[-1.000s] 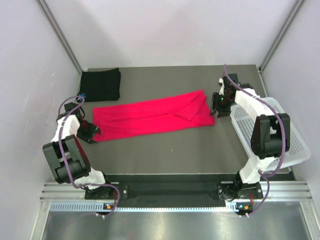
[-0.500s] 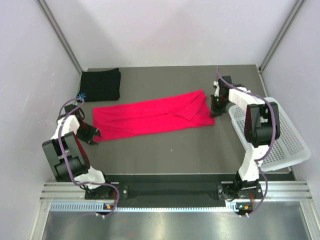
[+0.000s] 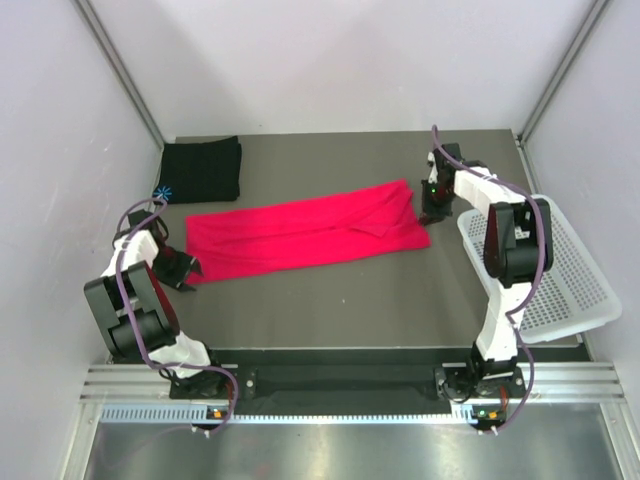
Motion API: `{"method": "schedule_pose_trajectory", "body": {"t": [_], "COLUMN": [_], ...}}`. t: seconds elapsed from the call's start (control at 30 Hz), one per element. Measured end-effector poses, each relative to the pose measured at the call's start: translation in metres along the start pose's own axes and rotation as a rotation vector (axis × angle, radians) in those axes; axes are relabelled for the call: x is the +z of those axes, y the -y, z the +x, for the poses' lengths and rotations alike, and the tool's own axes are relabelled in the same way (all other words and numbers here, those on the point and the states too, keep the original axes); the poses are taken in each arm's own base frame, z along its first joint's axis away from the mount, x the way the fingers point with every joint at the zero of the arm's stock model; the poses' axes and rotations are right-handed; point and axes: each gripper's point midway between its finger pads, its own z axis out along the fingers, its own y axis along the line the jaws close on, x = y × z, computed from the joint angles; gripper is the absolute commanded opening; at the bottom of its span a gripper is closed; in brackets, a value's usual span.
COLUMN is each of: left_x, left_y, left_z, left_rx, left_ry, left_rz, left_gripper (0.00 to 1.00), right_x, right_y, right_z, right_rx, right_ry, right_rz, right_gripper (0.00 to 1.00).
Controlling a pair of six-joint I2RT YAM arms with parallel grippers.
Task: Fold and stack the t-shirts
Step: Fold the tshirt
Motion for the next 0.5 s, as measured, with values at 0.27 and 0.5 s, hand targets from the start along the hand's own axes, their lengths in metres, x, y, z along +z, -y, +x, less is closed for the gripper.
{"method": "schedule_pose_trajectory", "body": {"t": [0.27, 0.5], "left_x": [0.003, 0.013], "left_y": [-0.001, 0.002], "left_z": [-0.002, -0.009], "left_rx": [-0.017, -0.024], "left_ry": [-0.005, -0.007], "left_rz": [-0.006, -0.005], "left_gripper": [0.49, 0.5], "right_x": [-0.014, -0.068], "right_y": [0.019, -0.004], "right_z": [0.01, 0.017], "right_rx": [-0.025, -0.048], "right_ry": [-0.031, 0.063], "right_rz": [0.112, 0.036], "right_gripper": [0.51, 0.54]}}
